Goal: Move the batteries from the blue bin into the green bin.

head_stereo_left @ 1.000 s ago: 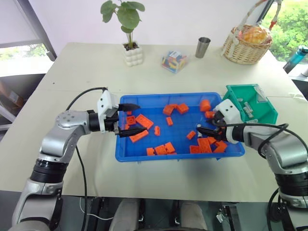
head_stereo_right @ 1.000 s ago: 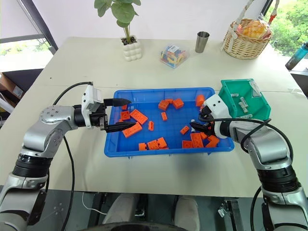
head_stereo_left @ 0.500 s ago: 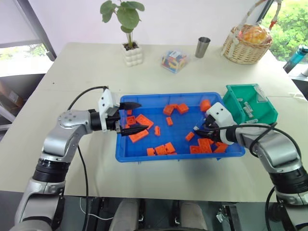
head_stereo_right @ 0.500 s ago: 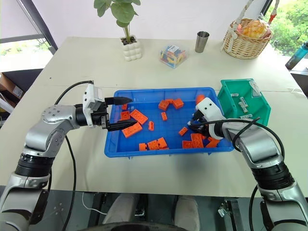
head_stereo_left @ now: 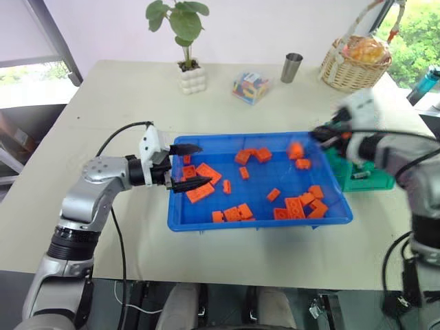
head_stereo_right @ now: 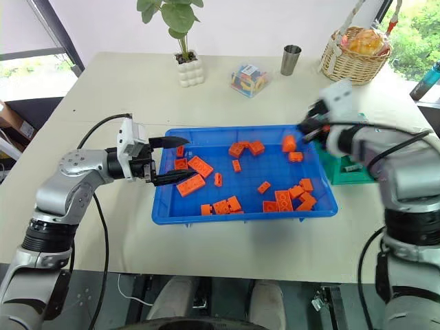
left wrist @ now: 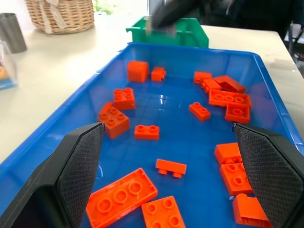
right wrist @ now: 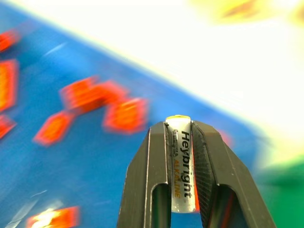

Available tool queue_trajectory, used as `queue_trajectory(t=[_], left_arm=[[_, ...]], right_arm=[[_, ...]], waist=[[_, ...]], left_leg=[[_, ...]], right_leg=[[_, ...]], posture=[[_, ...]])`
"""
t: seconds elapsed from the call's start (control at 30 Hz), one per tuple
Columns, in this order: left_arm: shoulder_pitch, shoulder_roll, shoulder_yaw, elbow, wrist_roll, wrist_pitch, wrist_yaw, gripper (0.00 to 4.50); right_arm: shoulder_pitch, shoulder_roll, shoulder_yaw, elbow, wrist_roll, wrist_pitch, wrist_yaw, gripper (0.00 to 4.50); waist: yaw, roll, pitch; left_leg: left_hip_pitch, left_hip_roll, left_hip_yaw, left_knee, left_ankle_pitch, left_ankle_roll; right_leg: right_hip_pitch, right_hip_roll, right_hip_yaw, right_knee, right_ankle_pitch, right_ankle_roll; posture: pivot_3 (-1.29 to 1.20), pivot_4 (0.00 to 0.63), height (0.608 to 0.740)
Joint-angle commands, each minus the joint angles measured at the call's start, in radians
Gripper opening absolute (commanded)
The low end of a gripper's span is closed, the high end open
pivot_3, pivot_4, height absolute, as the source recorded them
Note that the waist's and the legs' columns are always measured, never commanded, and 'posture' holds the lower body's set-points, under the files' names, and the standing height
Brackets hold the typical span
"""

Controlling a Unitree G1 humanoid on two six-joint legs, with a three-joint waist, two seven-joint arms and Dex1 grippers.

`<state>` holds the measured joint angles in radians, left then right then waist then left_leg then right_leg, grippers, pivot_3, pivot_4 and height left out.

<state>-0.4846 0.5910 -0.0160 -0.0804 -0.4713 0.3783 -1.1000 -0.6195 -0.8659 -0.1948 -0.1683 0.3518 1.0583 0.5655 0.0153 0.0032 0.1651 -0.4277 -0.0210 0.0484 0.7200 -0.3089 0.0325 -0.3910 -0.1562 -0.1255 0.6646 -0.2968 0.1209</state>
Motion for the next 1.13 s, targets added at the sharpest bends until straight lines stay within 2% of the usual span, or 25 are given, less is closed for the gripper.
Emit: queue_trajectory(t=[0.03,0.13,0.2,0.23,0.33,0.47,0.6,0.77,0.9,1.13], left_arm=[[-0.021,0.005,0.024,-0.003,-0.014,-0.018,-0.006,4.50],[-0.029,0.001,0.021,0.013,-0.007,-0.025,-0.010,4.50],[-0.035,-0.004,0.017,0.017,-0.004,-0.026,-0.010,4.50],[-0.038,-0.006,0.015,0.018,-0.004,-0.026,-0.011,4.50],[-0.043,-0.001,0.018,0.015,-0.008,-0.019,-0.013,4.50],[-0.054,0.030,0.035,0.016,-0.007,-0.016,-0.018,4.50],[-0.085,0.091,0.089,0.014,-0.054,0.032,-0.036,4.50],[-0.088,0.168,0.135,0.007,-0.095,0.067,-0.085,4.50],[-0.094,0.224,0.163,0.021,-0.121,0.096,-0.116,4.50],[-0.092,0.272,0.184,0.015,-0.135,0.118,-0.133,4.50]], right_arm=[[0.006,-0.074,-0.049,0.093,-0.055,-0.074,-0.006,0.10],[0.027,-0.081,-0.064,0.161,-0.054,-0.099,0.000,0.10],[0.045,-0.072,-0.066,0.176,-0.051,-0.114,0.006,1.14],[0.054,-0.070,-0.060,0.179,-0.058,-0.128,0.003,1.45],[0.087,-0.083,-0.064,0.182,-0.077,-0.197,0.013,2.80],[0.183,-0.129,-0.146,0.162,-0.027,-0.302,0.140,2.80],[0.467,-0.236,-0.337,0.092,0.059,-0.415,0.480,2.80],[0.604,-0.271,-0.470,0.125,0.102,-0.496,0.650,2.80],[0.615,-0.264,-0.510,0.159,0.115,-0.553,0.688,2.80],[0.637,-0.238,-0.476,0.141,0.110,-0.606,0.685,2.80]], waist=[[-0.003,0.000,0.000],[-0.011,0.000,0.000],[-0.014,0.000,0.000],[-0.014,0.000,0.000],[-0.012,0.000,0.000],[0.000,0.000,0.000],[0.014,-0.001,0.001],[-0.001,-0.001,0.001],[-0.008,-0.001,0.001],[0.000,-0.001,0.001]], left_leg=[[0.000,0.000,0.001,0.000,0.000,0.000],[0.000,0.001,0.002,-0.001,0.000,0.000],[0.000,0.002,0.003,-0.001,0.000,0.000],[0.000,0.002,0.003,-0.001,0.000,0.000],[0.000,0.002,0.003,-0.001,0.000,0.000],[0.000,0.001,0.003,-0.001,0.000,0.000],[0.000,0.001,0.000,-0.001,0.000,0.000],[0.003,0.002,0.002,0.000,0.000,0.000],[0.002,0.002,0.002,0.000,0.000,0.000],[0.002,0.002,0.001,0.000,0.000,0.000]], right_leg=[[0.000,0.000,0.000,0.000,0.000,0.000],[-0.001,0.001,0.000,0.000,0.000,0.000],[-0.002,0.001,0.000,0.000,0.000,0.000],[-0.002,0.001,0.000,0.000,0.000,0.000],[-0.002,0.000,0.001,0.000,0.000,0.000],[-0.001,0.000,0.000,0.000,0.000,0.000],[0.000,0.000,0.000,-0.001,0.000,0.000],[0.003,0.000,0.000,-0.002,0.000,0.000],[0.002,0.001,0.001,-0.001,0.000,0.000],[0.002,0.000,0.000,-0.001,0.000,0.000]], posture=[[0.00,0.150,0.673],[0.00,0.150,0.673],[0.00,0.150,0.673],[0.00,0.150,0.673],[0.00,0.150,0.673],[0.00,0.150,0.673],[0.00,0.150,0.673],[0.00,0.150,0.673],[0.00,0.150,0.673],[0.00,0.150,0.673]])
